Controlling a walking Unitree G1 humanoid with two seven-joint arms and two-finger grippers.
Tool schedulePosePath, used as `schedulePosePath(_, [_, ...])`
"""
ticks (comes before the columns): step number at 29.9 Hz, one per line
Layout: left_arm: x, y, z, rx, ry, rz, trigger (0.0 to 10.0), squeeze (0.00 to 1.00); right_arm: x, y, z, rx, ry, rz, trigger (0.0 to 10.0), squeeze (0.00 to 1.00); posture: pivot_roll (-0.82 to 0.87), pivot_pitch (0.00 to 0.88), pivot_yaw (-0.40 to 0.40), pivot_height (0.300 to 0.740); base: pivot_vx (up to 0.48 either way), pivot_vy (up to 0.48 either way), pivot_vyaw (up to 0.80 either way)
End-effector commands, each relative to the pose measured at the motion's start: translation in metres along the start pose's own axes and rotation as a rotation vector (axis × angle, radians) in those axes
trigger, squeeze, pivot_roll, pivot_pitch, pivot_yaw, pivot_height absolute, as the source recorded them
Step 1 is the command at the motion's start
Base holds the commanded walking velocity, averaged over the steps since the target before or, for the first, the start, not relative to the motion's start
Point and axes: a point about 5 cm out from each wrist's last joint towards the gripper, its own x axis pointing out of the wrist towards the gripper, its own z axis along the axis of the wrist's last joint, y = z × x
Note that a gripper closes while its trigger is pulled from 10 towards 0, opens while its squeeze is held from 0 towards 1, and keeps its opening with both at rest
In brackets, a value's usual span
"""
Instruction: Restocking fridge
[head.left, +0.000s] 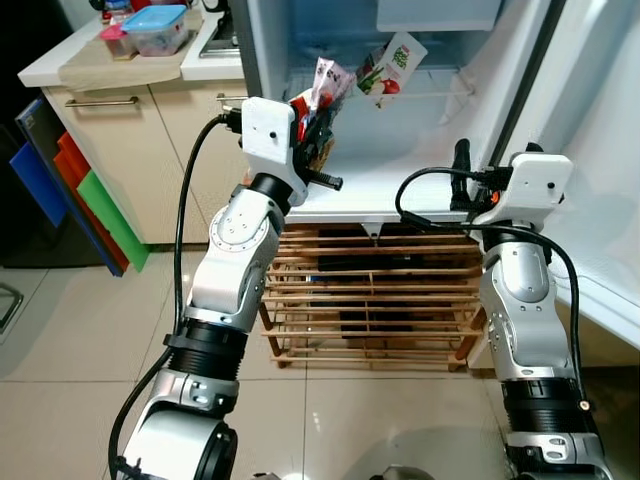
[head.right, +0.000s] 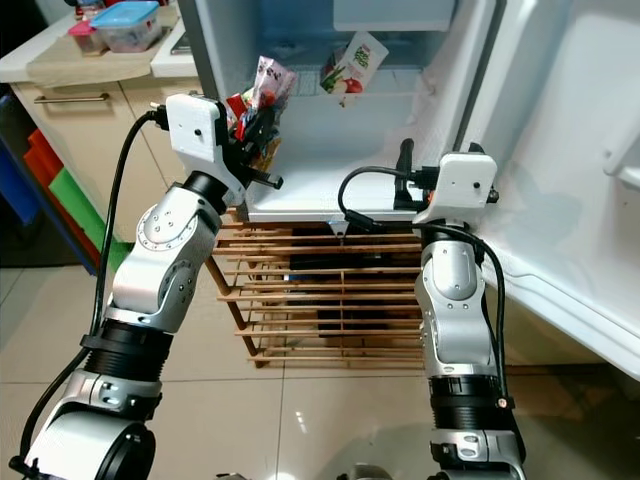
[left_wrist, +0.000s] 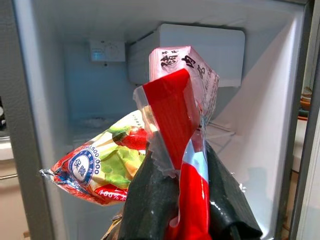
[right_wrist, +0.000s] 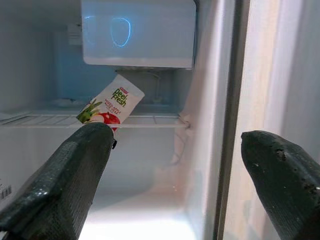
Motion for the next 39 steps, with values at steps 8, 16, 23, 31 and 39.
schedulePosePath(8, [-0.001, 0.001, 0.001, -0.011, 0.001, -0.013, 10.0, 0.0, 0.0, 0.006, 0.001, -0.001, 0.005, 0.036, 10.0, 0.0, -0.27, 0.019, 0.076, 0.74, 0.396, 0.0, 0.0])
schedulePosePath(16, [0.001, 0.0, 0.0, -0.014, 0.002, -0.013, 10.0, 0.0, 0.002, 0.006, 0.001, -0.002, 0.003, 0.037, 10.0, 0.0, -0.28, 0.011, 0.076, 0.74, 0.393, 0.163, 0.0])
schedulePosePath(23, [0.003, 0.001, 0.002, -0.011, -0.008, -0.001, 10.0, 0.0, 0.005, 0.009, 0.003, 0.001, -0.01, 0.043, 10.0, 0.0, -0.28, 0.0, 0.074, 0.74, 0.04, 0.319, 0.0])
schedulePosePath(31, [0.005, 0.006, 0.0, -0.113, 0.026, 0.029, 10.0, 0.0, 0.005, -0.003, 0.004, -0.004, -0.016, 0.001, 10.0, 0.0, -0.27, 0.002, 0.076, 0.74, 0.0, 0.0, 0.0])
schedulePosePath(39, [0.006, 0.009, -0.003, -0.09, 0.052, 0.032, 10.0, 0.0, 0.002, 0.0, 0.003, -0.001, -0.014, 0.003, 10.0, 0.0, -0.28, 0.007, 0.086, 0.74, 0.0, 0.0, 0.0])
